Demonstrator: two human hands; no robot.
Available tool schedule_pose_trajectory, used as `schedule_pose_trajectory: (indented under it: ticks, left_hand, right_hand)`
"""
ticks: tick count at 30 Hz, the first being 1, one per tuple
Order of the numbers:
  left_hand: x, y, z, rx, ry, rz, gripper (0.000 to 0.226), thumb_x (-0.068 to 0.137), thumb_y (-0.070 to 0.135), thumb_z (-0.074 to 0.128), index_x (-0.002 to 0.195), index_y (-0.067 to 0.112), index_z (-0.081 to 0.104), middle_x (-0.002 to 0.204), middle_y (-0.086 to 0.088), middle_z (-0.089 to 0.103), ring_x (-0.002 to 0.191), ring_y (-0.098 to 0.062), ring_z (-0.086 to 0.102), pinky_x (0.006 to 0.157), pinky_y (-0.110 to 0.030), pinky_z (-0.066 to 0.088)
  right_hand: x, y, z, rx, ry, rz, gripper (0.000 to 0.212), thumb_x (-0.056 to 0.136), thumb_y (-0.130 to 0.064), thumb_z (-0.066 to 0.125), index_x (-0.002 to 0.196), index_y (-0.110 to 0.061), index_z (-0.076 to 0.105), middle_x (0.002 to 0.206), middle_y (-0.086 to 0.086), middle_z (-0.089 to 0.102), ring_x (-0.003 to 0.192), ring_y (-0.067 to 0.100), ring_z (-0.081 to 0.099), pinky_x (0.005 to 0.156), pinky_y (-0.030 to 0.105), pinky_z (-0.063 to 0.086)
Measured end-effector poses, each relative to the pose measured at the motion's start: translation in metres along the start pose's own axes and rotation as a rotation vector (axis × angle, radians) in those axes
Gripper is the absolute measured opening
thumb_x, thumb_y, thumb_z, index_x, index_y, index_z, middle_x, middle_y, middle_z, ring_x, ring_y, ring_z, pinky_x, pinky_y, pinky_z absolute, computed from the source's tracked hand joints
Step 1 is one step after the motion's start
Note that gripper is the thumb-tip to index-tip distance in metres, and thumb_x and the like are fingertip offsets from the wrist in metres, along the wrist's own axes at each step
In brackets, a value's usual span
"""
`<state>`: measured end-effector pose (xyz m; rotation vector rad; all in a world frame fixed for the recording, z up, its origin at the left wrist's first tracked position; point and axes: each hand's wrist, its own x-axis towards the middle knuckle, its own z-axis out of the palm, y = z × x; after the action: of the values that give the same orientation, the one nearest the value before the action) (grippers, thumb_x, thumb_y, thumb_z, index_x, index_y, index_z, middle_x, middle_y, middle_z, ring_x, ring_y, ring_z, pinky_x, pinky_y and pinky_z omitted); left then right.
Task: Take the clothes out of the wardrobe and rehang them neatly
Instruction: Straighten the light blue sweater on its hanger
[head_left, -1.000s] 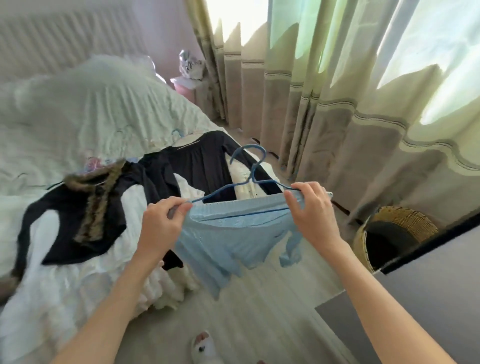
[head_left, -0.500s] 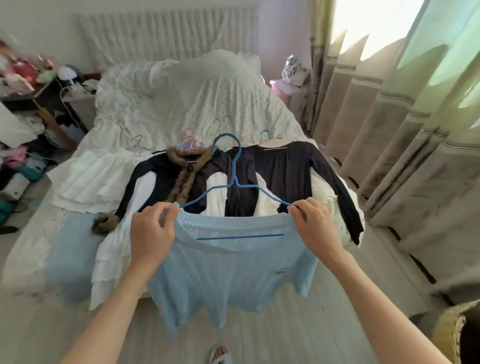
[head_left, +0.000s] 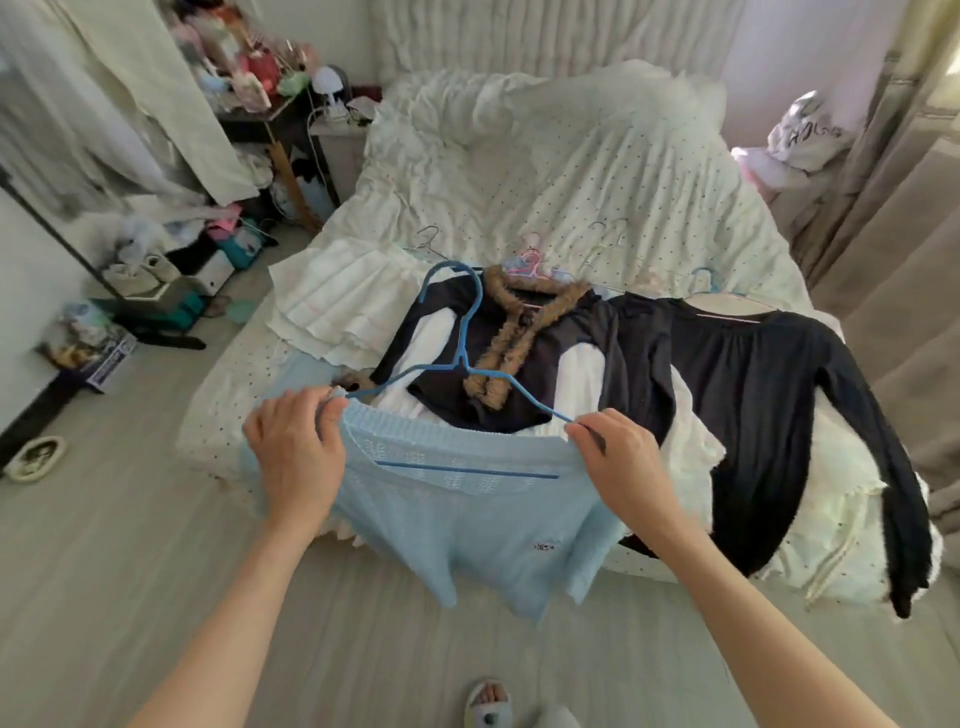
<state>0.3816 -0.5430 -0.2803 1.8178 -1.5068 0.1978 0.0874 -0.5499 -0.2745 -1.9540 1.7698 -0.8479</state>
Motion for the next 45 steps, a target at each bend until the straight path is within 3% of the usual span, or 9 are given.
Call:
schedule_pose_trajectory:
  ticks: [8,12,15,19,23,29,34,42,45]
  left_hand:
    - [0.049,-0.067,-0.04,0.159,0.127,-0.15,0.013,0.09,0.007,0.055,0.097,-0.001,0.062,0.089,-0.02,0.06,0.085,-0.035,0.05,0.081,-0.043,0.034]
    - [0.088,-0.085,-0.047,0.26,0.25,-0.165,0.021,0.09,0.013,0.049,0.092,-0.002,0.063,0.085,-0.022,0.06,0.081,-0.039,0.053,0.077,-0.041,0.031]
    - [0.117,-0.089,-0.049,0.305,0.331,-0.147,0.02,0.09,0.013,0.048,0.09,-0.002,0.062,0.084,-0.021,0.061,0.08,-0.038,0.052,0.077,-0.04,0.031]
    - [0.145,-0.097,-0.048,0.361,0.402,-0.146,0.02,0.091,0.015,0.049,0.09,0.0,0.062,0.082,-0.02,0.059,0.079,-0.036,0.049,0.077,-0.04,0.031]
    - [0.183,-0.109,-0.047,0.399,0.419,-0.119,0.027,0.092,0.02,0.044,0.09,-0.001,0.061,0.081,-0.022,0.058,0.078,-0.039,0.05,0.076,-0.041,0.03]
    - [0.281,-0.132,-0.022,0.421,0.438,-0.049,0.032,0.093,0.024,0.041,0.093,0.0,0.062,0.085,-0.023,0.057,0.083,-0.041,0.049,0.082,-0.045,0.03]
    - [0.372,-0.164,0.037,0.355,0.358,0.032,0.035,0.091,0.029,0.041,0.091,0.001,0.063,0.086,-0.021,0.059,0.084,-0.039,0.05,0.081,-0.045,0.031]
    - [0.48,-0.243,0.176,0.292,0.011,0.054,0.025,0.093,0.021,0.052,0.09,0.0,0.066,0.08,-0.021,0.06,0.077,-0.039,0.053,0.075,-0.049,0.039]
    - [0.528,-0.249,0.217,0.256,0.02,0.07,0.021,0.093,0.017,0.053,0.091,-0.001,0.064,0.08,-0.024,0.059,0.078,-0.041,0.053,0.075,-0.048,0.036]
  right_hand:
    - [0.083,-0.071,0.062,0.23,-0.162,-0.181,0.015,0.088,-0.02,0.062,0.085,-0.009,0.069,0.081,0.003,0.066,0.074,0.014,0.054,0.068,0.022,0.036]
    - [0.141,-0.099,0.07,0.272,-0.29,-0.334,0.025,0.085,-0.023,0.052,0.093,-0.006,0.069,0.089,0.005,0.065,0.084,0.017,0.058,0.073,0.016,0.035]
    - [0.184,-0.117,0.072,0.342,-0.331,-0.4,0.037,0.073,-0.016,0.042,0.095,-0.003,0.068,0.089,0.001,0.061,0.083,0.015,0.055,0.074,0.014,0.035]
    - [0.22,-0.132,0.085,0.39,-0.374,-0.4,0.026,0.08,0.004,0.05,0.099,-0.001,0.067,0.096,0.007,0.064,0.081,0.004,0.051,0.074,0.003,0.034]
    - [0.252,-0.145,0.1,0.43,-0.393,-0.429,0.029,0.08,0.008,0.051,0.102,-0.003,0.066,0.097,0.006,0.063,0.072,-0.009,0.049,0.071,0.002,0.034]
    - [0.318,-0.167,0.124,0.562,-0.391,-0.266,0.026,0.085,0.004,0.049,0.097,-0.011,0.067,0.072,-0.016,0.052,0.058,-0.009,0.049,0.056,0.01,0.033]
    - [0.388,-0.172,0.159,0.543,-0.308,-0.101,0.028,0.086,0.003,0.046,0.091,-0.016,0.066,0.062,-0.008,0.047,0.048,0.002,0.04,0.046,0.013,0.028]
    - [0.485,-0.158,0.233,0.372,-0.251,0.135,0.03,0.09,0.0,0.041,0.101,-0.01,0.067,0.065,0.002,0.051,0.047,0.011,0.032,0.038,0.013,0.024]
    - [0.536,-0.159,0.25,0.312,-0.192,0.15,0.032,0.09,0.0,0.04,0.104,-0.01,0.067,0.065,-0.003,0.053,0.047,0.011,0.035,0.039,0.014,0.027]
